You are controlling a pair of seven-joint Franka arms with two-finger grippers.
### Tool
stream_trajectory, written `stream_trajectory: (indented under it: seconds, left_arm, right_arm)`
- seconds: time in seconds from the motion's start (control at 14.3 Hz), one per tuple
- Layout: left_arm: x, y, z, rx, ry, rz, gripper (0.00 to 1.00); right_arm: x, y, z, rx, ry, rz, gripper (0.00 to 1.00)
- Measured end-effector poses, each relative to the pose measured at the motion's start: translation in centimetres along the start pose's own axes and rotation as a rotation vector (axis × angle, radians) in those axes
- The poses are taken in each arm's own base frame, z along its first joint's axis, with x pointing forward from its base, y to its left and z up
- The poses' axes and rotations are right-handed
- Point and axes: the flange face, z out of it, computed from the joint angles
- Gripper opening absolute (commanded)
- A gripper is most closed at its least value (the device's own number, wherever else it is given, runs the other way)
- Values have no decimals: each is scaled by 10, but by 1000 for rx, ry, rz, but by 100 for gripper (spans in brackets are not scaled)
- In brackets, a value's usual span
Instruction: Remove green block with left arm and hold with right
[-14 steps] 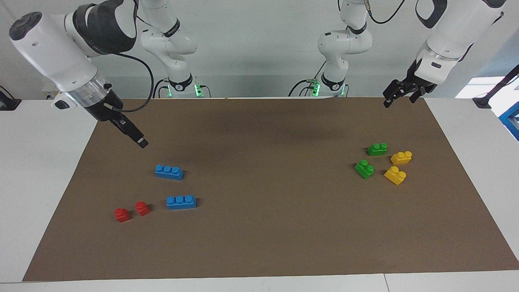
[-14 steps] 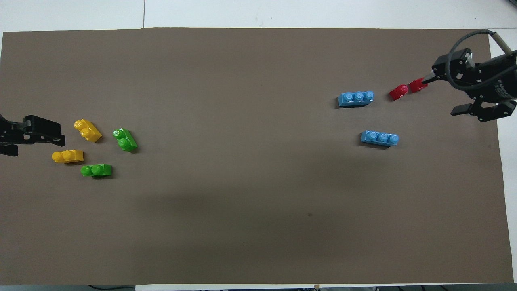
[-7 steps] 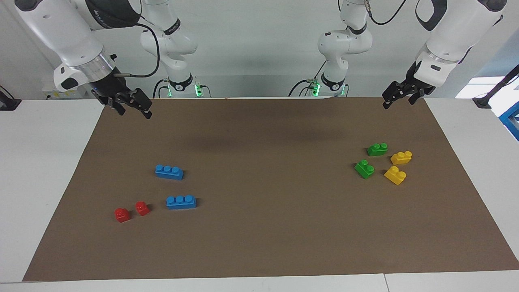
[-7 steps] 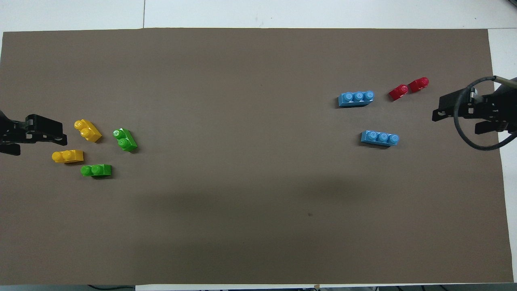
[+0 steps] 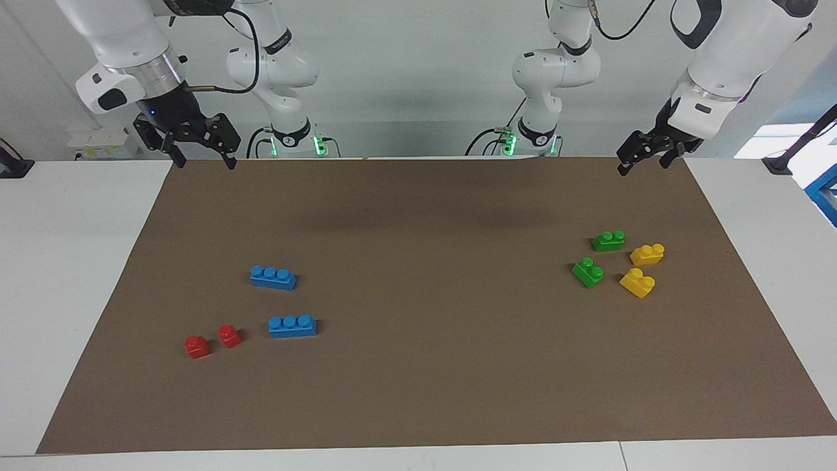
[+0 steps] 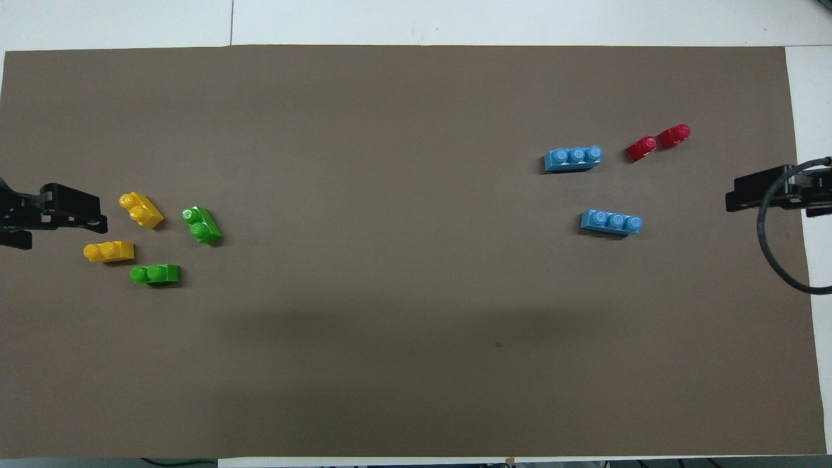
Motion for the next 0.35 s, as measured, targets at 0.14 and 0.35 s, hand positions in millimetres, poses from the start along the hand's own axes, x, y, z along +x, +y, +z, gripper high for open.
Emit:
stream_trajectory:
  seconds: [0.14,0.35]
  left_arm:
    - [0,0,0,0,1,0,100]
    - [0,0,0,0,1,0,100]
  right_arm:
    - [-1,0,1,-2,-10,-10,100]
    - [-4,0,3,-4,-30,-11,100]
